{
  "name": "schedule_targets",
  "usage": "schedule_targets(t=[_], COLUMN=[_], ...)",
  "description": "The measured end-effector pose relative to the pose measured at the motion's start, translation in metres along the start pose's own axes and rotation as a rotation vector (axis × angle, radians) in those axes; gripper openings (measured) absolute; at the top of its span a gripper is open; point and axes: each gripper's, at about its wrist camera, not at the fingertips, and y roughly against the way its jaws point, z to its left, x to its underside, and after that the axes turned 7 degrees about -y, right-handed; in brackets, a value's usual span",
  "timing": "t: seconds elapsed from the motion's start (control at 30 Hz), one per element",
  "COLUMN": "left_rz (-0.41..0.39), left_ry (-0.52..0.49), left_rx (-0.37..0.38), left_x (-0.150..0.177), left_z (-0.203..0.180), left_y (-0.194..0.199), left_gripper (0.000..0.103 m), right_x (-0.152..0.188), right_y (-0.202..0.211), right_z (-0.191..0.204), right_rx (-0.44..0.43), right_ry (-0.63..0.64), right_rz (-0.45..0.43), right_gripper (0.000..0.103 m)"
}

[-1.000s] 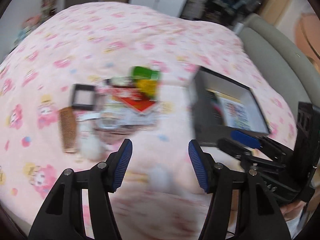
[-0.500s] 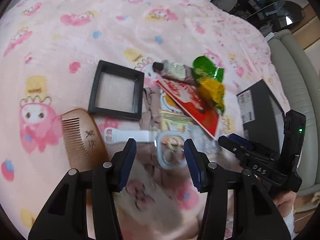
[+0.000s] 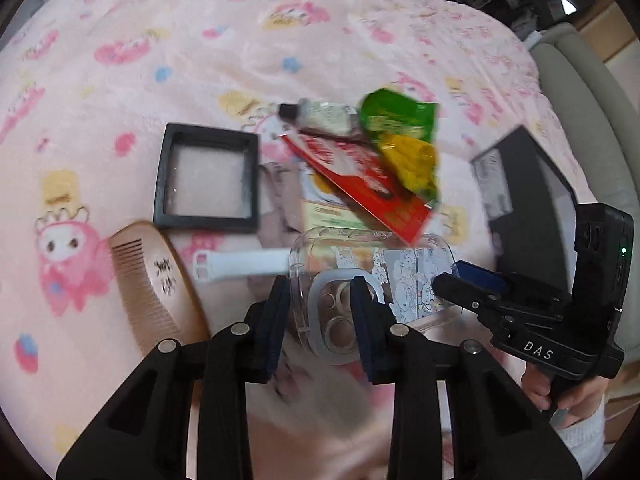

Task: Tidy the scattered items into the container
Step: 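Grasp the clear plastic case with the right gripper and lift it, then carry the clear plastic case over the black box and lower it inside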

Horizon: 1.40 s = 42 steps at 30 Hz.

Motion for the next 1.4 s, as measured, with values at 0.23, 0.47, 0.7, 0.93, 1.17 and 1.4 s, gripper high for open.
schedule_targets(t=[0.23,0.47,0.7,0.93,1.17,1.4], left_rz=[-0.122,-0.045,0.128,0.259,0.274,0.27], left_ry=[-0.171,-0.387,-0.467,-0.389,-0.302,-0.268], left_rx=[0.068,0.175,0.229,0.193,0.152,0.086], left_x=[0.028,0.053,0.063,0.073,0.071,0.071], left_z=[-0.09,-0.221,-0.309,-0.307,-0.291,-0.286], left_y=[0.076,0.037,-0.047,-0.093,-0.105,-0.112], left_gripper=[0.038,0.039,0.038,0.038,0.039,0.038], right_x=[0.052,0.126,0.17,0.168,0.152,0.159], right_y=[0.125,0.208,0.224,0.2,0.173,0.172], right_z=[-0.006,-0.1,-0.204,-0.25,-0.261,-0.264], right_rx=[0.011,0.148,0.239,0.161,0.106,0.085], right_ry=[0.038,-0.124,-0.291,-0.396,-0.416,-0.481], right_rz=[-0.226,-0.348,-0.307,-0.253,-0.211,-0.248], right_gripper=[0.039,0.04,0.04,0.04,0.04,0.04])
